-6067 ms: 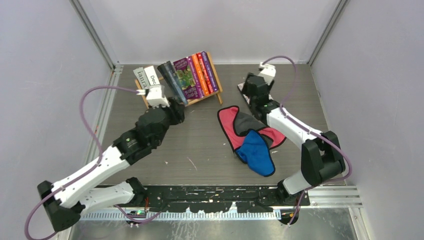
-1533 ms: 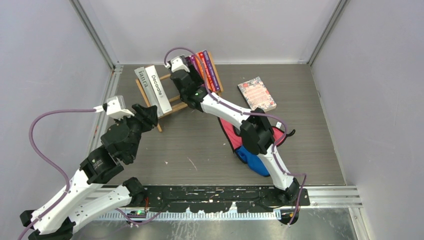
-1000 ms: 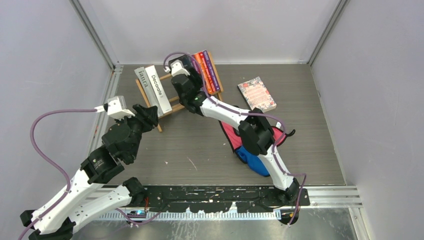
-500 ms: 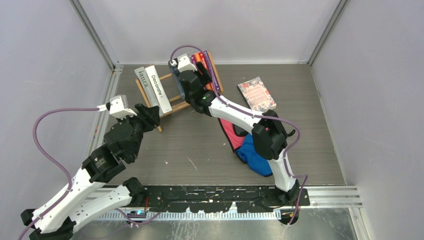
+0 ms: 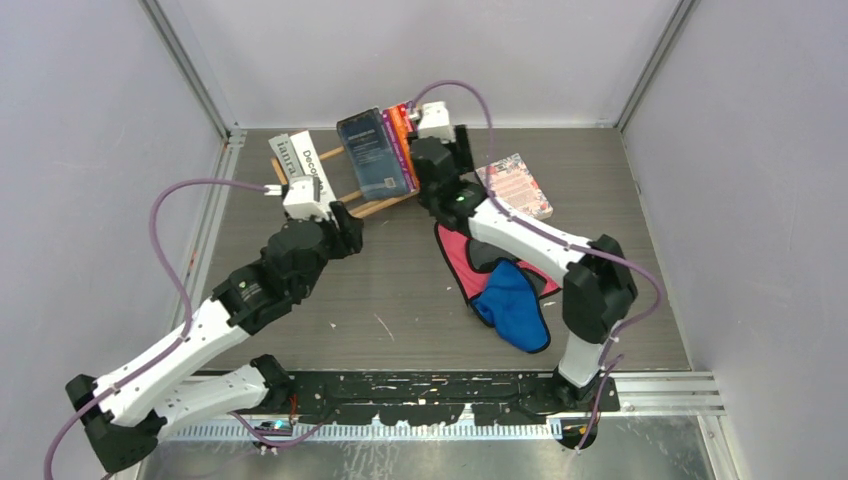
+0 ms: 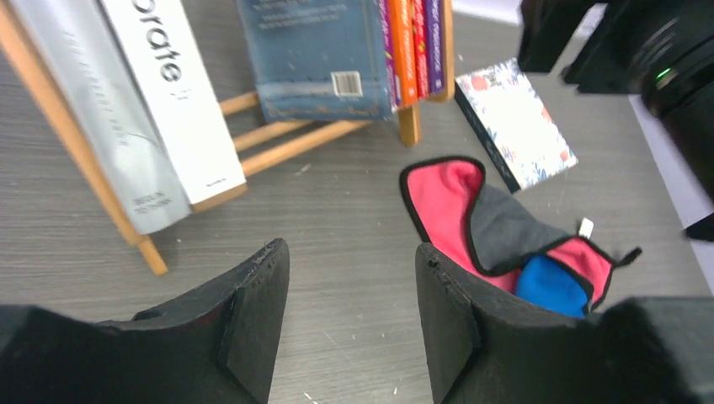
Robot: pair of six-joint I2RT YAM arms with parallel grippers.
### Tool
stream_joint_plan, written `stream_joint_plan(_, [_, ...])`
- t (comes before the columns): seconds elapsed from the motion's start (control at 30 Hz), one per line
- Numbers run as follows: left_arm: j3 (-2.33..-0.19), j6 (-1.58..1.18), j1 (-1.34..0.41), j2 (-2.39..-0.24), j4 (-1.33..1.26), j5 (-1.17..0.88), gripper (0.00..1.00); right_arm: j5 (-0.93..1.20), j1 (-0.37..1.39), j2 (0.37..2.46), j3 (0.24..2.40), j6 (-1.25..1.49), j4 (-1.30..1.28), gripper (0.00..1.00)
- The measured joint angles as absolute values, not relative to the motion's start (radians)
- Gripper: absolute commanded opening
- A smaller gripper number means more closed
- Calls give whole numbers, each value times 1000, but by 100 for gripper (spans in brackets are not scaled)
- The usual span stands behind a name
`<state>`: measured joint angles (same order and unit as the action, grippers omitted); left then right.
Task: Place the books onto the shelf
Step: Adjust the book on the shelf, then pick up the book from the center of the board.
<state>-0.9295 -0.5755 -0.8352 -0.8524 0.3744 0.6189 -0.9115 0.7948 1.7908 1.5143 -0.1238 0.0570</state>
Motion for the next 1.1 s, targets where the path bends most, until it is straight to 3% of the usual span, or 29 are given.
stream_joint_plan(0.37, [-967, -576, -838, -1102, 264, 397, 51, -781, 414, 1592, 1253, 195, -54, 71])
stream_joint_plan(0.73, [-1097, -556, -903, -1376, 153, 299, 50, -538, 158, 1641, 1166, 360, -101, 74])
stream_joint_plan(1.1, [-1345, -509, -915, -1760, 101, 237, 51, -356, 43, 1781, 1159, 399, -81, 75])
